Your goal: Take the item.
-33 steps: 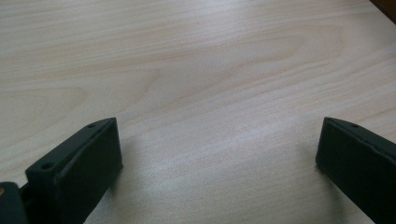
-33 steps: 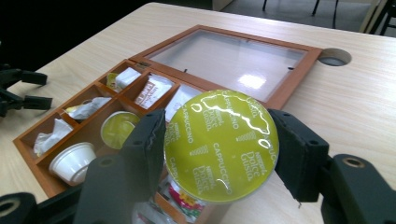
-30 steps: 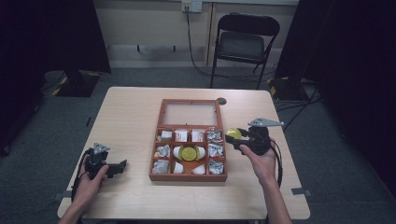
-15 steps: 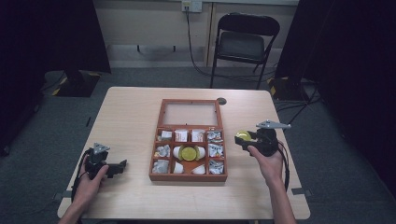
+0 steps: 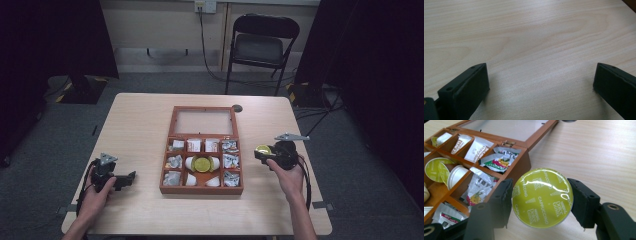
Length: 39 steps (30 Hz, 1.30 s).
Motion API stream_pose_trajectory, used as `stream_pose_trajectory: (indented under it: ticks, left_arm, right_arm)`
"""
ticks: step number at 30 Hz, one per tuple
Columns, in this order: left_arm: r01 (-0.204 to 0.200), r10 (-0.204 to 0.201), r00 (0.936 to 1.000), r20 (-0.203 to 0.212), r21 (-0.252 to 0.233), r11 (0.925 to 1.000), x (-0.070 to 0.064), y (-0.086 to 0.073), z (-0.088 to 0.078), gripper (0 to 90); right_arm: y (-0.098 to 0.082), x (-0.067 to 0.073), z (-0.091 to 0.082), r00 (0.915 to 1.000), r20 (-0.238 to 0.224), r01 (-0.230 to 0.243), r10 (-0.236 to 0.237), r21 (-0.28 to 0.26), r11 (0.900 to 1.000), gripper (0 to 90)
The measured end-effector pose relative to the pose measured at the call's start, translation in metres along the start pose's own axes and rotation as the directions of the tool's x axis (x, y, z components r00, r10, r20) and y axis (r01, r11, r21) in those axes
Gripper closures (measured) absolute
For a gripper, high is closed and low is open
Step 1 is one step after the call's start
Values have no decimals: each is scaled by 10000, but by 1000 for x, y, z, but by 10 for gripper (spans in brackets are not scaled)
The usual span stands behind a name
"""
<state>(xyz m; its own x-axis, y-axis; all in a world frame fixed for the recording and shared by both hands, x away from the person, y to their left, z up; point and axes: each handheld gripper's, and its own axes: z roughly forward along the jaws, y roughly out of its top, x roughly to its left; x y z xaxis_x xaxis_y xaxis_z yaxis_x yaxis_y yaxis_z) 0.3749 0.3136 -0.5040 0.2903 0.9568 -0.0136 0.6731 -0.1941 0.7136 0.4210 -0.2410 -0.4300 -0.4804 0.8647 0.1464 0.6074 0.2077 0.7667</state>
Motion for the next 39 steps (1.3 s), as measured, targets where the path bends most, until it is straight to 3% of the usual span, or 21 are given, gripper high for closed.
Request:
stream_pose_trajectory:
  ticks: [17, 32, 39]
  left_arm:
    - [12, -12, 10000, 0, 1, 10000, 0, 0, 0, 0]
    - [12, -12, 10000, 1, 1, 10000, 0, 0, 0, 0]
    - [10, -10, 10000, 2, 1, 10000, 0, 0, 0, 0]
  right_arm:
    - [-15, 7, 29, 9996, -91, 290, -282, 979, 9948, 399]
    - [-18, 4, 43, 9996, 19, 283, -288, 1321, 9908, 398]
    - [-19, 2, 43, 9996, 34, 289, -295, 1188, 9925, 397]
